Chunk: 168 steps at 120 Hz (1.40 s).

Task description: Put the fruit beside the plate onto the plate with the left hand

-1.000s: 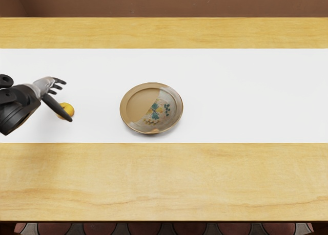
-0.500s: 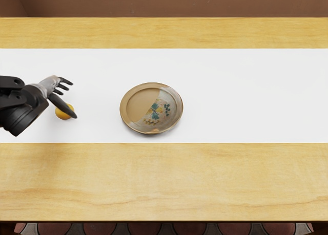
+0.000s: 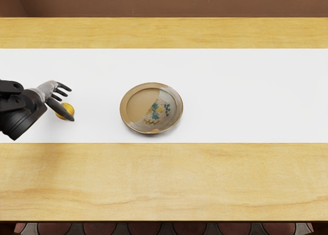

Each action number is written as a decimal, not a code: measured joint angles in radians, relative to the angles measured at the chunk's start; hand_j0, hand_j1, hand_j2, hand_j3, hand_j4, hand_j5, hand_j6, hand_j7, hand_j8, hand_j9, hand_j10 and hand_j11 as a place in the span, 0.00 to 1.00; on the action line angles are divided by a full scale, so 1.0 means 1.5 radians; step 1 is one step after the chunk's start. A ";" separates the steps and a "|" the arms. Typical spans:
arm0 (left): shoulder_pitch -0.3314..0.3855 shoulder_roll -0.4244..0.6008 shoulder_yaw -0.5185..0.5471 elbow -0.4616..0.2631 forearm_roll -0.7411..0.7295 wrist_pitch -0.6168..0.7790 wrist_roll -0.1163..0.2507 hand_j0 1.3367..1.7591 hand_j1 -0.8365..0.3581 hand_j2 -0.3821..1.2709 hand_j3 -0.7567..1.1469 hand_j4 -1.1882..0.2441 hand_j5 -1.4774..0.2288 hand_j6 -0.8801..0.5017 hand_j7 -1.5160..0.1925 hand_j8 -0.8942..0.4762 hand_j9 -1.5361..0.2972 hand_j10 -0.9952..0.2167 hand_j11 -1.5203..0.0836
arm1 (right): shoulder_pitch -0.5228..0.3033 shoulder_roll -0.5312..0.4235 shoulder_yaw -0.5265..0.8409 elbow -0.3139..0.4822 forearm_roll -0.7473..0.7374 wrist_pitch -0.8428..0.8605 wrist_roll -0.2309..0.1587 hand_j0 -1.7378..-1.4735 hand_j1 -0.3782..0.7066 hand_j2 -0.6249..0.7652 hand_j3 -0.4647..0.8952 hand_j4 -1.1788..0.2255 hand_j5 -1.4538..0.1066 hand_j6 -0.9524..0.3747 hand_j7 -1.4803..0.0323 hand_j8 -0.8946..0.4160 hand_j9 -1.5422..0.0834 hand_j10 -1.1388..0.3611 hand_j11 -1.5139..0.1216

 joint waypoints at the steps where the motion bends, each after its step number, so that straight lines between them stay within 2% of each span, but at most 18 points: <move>1: 0.001 0.000 0.000 0.000 0.000 0.000 0.000 0.76 0.67 0.27 0.40 0.60 0.62 0.40 0.64 0.41 0.61 0.55 0.68 | 0.000 0.000 0.000 0.000 0.000 0.000 0.000 0.30 0.05 0.45 0.34 0.83 0.92 0.70 0.96 0.67 0.93 0.75 0.91; 90: 0.004 0.000 0.000 0.000 0.001 0.000 0.002 0.76 0.52 0.29 0.40 0.50 0.51 0.30 0.53 0.33 0.50 0.43 0.57 | 0.000 0.000 0.000 0.000 0.000 0.000 0.000 0.30 0.05 0.45 0.34 0.83 0.92 0.70 0.96 0.67 0.93 0.75 0.91; 142: 0.015 -0.004 -0.001 0.000 0.003 0.000 0.002 0.76 0.50 0.29 0.40 0.47 0.50 0.27 0.52 0.29 0.49 0.41 0.55 | 0.000 0.000 0.000 0.000 0.000 0.000 0.000 0.30 0.05 0.45 0.34 0.83 0.92 0.70 0.96 0.67 0.93 0.75 0.91; 168: 0.015 -0.004 0.000 0.000 0.001 -0.001 0.002 0.76 0.49 0.31 0.40 0.47 0.48 0.27 0.50 0.30 0.47 0.40 0.53 | 0.000 0.000 0.000 0.000 0.000 0.000 0.000 0.30 0.05 0.45 0.34 0.83 0.92 0.70 0.96 0.67 0.93 0.75 0.91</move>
